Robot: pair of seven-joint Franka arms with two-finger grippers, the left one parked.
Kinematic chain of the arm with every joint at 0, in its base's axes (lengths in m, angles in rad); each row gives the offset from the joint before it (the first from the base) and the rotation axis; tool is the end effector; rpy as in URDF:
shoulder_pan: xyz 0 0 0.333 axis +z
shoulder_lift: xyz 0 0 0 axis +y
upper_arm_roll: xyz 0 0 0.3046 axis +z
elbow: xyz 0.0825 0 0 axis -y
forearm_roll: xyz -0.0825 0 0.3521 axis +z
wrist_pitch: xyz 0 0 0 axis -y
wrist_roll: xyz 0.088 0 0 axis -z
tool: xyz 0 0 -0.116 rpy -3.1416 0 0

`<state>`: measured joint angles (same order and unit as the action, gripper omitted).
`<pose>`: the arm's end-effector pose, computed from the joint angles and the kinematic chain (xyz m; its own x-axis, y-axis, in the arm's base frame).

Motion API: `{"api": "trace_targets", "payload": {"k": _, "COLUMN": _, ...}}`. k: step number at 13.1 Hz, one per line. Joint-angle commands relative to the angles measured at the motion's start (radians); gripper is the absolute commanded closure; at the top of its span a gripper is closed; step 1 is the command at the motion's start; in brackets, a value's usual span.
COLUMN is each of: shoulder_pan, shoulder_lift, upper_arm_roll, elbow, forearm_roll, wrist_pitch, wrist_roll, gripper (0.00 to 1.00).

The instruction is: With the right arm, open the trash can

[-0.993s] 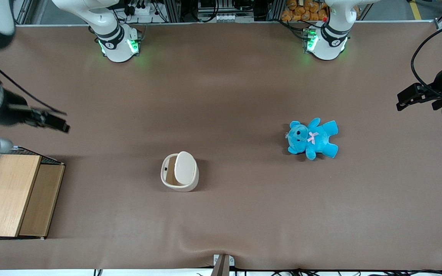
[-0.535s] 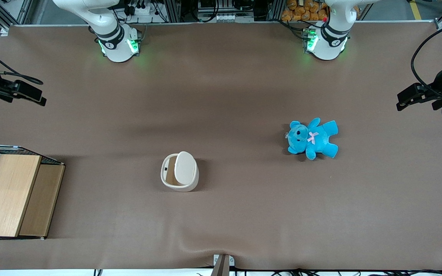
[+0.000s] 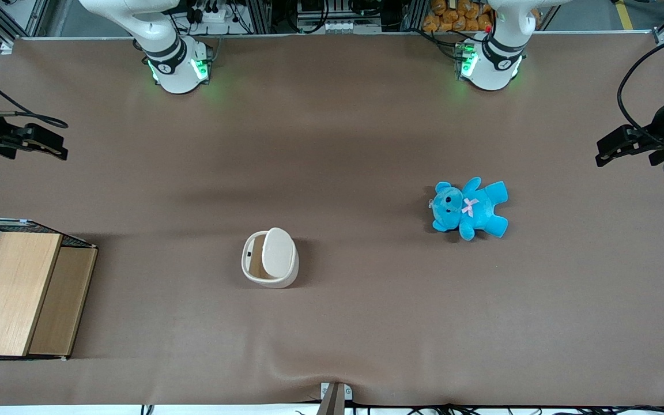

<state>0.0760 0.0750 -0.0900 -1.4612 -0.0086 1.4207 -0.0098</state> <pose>0.5281 -0.0066 0.6000 0.9933 -0.0059 -0.1151 -0.0043 -0.9999 0.0142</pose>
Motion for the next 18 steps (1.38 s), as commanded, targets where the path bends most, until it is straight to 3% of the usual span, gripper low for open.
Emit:
{"api": "trace_targets", "payload": {"k": 1, "shoulder_pan": -0.042, "shoulder_lift": -0.038, "upper_arm_roll": 0.013, "elbow": -0.050, "forearm_roll": -0.018, "wrist_pitch": 0.026, "wrist_roll": -0.047, "gripper": 0.00}}
{"api": "trace_targets", "payload": {"k": 18, "shoulder_pan": -0.090, "shoulder_lift": -0.015, "upper_arm_roll": 0.013, "elbow": -0.018, "forearm_roll": -0.007, "wrist_pitch": 0.043, "wrist_roll": -0.067, "gripper": 0.00}}
